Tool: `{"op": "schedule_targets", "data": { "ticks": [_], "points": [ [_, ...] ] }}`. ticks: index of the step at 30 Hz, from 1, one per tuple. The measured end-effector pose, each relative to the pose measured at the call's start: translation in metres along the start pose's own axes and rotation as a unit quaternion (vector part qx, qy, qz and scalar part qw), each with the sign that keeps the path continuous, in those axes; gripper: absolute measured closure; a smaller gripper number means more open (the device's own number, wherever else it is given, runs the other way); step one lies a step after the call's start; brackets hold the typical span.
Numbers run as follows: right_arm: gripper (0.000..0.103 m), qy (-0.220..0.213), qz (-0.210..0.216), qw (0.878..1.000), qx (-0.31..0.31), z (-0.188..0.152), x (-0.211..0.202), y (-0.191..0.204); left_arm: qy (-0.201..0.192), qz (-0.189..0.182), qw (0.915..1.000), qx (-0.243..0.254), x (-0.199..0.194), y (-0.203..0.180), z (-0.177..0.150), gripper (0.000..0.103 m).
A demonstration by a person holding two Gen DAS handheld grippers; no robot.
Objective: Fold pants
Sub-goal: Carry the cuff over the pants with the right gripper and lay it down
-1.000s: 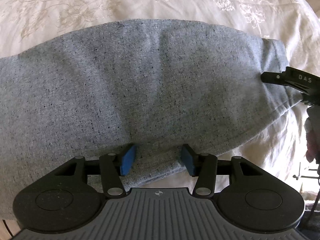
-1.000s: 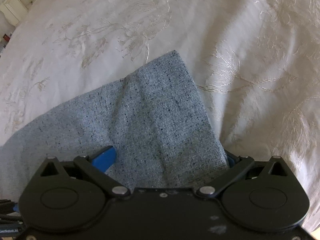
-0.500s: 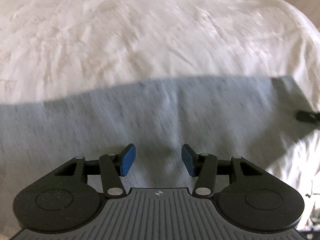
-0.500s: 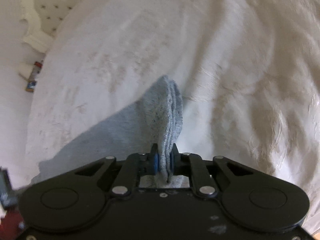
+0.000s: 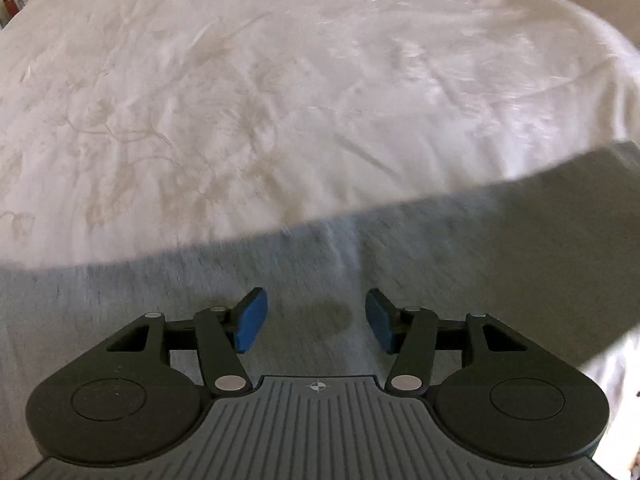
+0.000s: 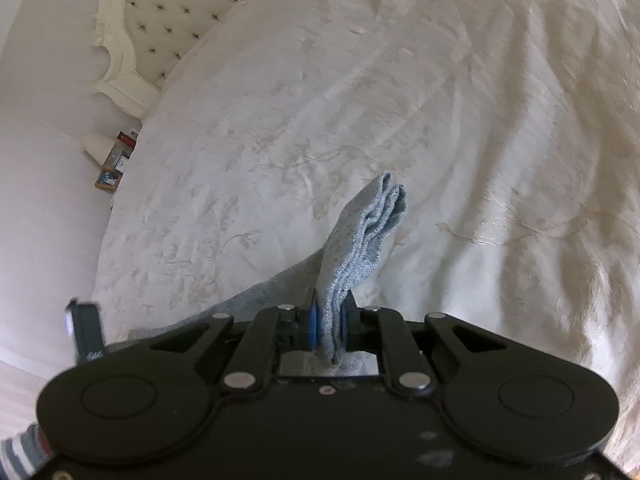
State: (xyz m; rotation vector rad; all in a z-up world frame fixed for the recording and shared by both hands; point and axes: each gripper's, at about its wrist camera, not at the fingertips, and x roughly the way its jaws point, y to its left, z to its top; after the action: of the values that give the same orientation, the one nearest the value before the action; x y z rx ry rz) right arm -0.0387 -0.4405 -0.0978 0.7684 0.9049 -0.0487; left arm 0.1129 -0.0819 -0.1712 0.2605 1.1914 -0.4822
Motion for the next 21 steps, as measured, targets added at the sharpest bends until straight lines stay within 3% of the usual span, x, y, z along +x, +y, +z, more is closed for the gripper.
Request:
{"op": "schedule_targets", "data": {
  "ticks": [5,7,11,17,21],
  "points": [
    [0.091,-0.012,-0.001,1.000,0.000,-0.003,-0.006,0.020,0.061,-0.060,0.9941,0.067,0.010,-0.021,-0.045,0.050],
    [0.091,-0.016,0.002,1.000,-0.008,-0.004,-0.007,0.033,0.052,-0.059,0.9927,0.091,0.008,-0.023,-0.056,0.050],
    [0.091,-0.026,0.020,0.999,-0.034,-0.010,-0.014,0.077,0.031,-0.084,0.9957,0.025,-0.009,0.006,-0.055,0.050],
    [0.091,-0.020,0.062,0.994,-0.082,-0.034,0.001,0.162,0.012,-0.072,0.9956,-0.058,-0.026,0.084,-0.053,0.050],
    [0.091,0.015,0.080,0.991,-0.109,-0.068,0.040,0.214,0.007,-0.053,0.9936,-0.099,-0.037,0.139,-0.066,0.050]
  ]
}}
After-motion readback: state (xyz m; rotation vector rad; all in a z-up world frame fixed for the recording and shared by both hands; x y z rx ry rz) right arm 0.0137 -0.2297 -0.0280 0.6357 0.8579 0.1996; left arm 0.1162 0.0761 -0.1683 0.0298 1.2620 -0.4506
